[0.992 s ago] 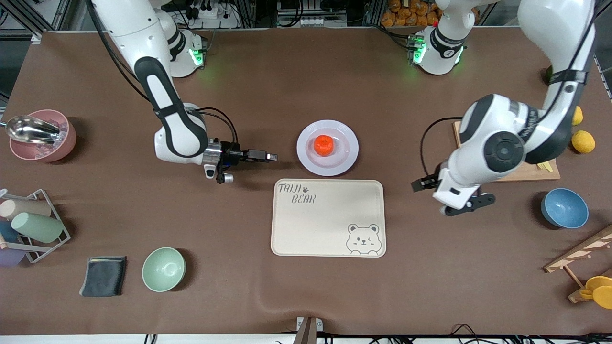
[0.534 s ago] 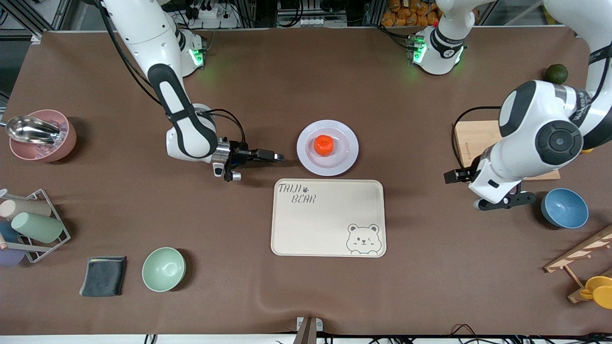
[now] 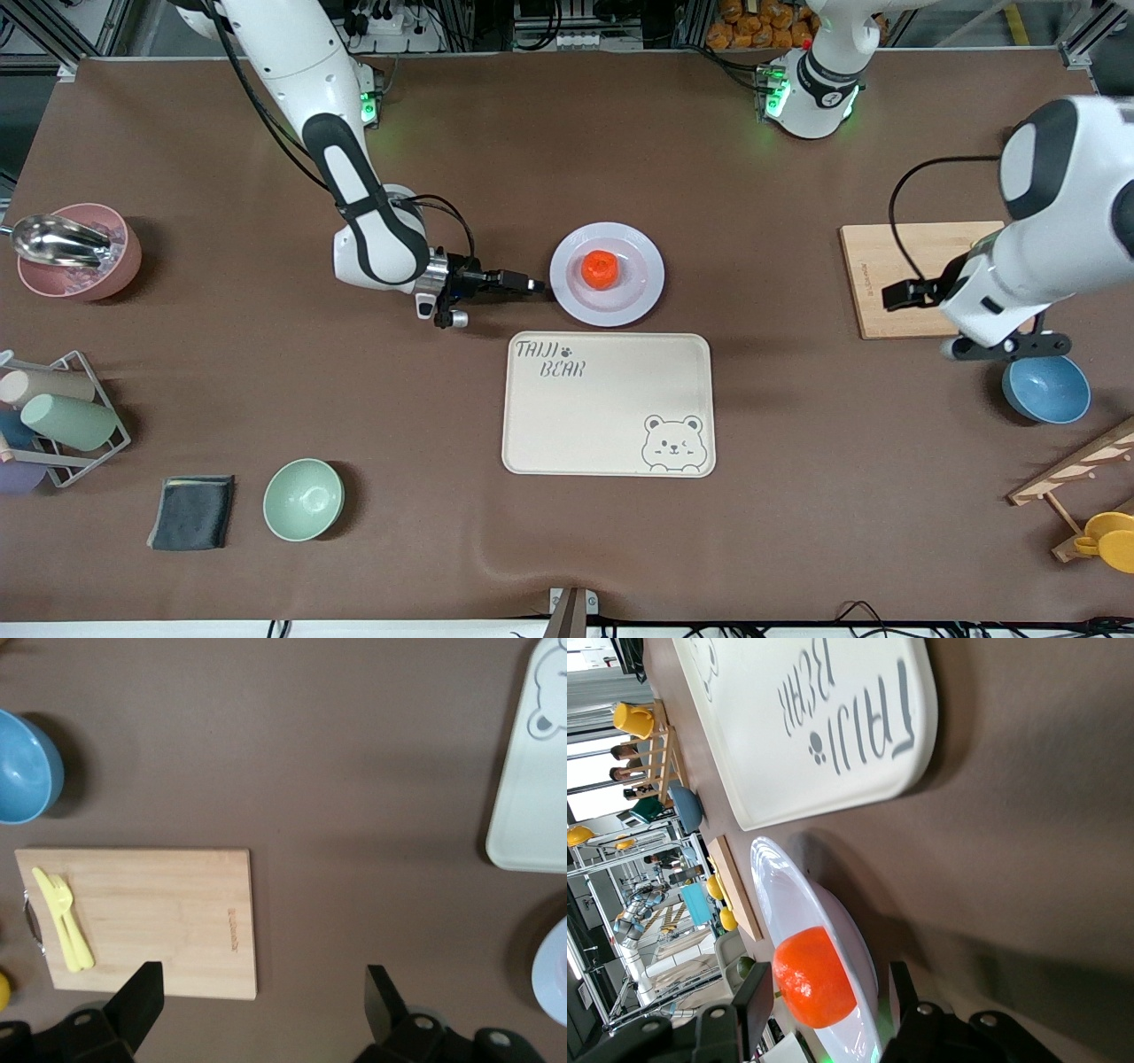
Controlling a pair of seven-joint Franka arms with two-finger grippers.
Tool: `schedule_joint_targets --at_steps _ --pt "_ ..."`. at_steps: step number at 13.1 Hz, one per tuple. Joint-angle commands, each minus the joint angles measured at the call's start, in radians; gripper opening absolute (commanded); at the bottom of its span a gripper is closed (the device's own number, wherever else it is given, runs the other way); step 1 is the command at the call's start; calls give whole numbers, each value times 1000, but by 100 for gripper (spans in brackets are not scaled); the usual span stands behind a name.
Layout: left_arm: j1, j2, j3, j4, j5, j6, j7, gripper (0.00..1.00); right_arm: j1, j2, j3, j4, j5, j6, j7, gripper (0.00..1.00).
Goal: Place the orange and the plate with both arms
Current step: 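Withdraw the left gripper while the right gripper approaches the plate rim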
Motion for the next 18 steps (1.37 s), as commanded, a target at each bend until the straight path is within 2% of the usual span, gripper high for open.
schedule_joint_targets --at_steps 1,2,7,10,13,18 --pt "-153 -93 134 -18 -30 -60 25 100 22 20 -9 21 33 26 -12 59" --pt "-177 -111 146 -18 -39 -65 25 100 35 23 -11 24 36 31 -15 58" --pt "-173 -157 116 -3 -56 -111 63 100 55 34 -9 28 89 34 -47 54" --pt "-95 -154 55 70 -65 -179 133 100 81 51 -11 30 149 35 -85 49" --pt "-81 -154 52 95 -88 -193 117 100 96 51 -9 28 164 57 -101 35" --pt "-70 -151 48 114 -104 -194 58 100 107 44 -9 28 177 71 -101 0"
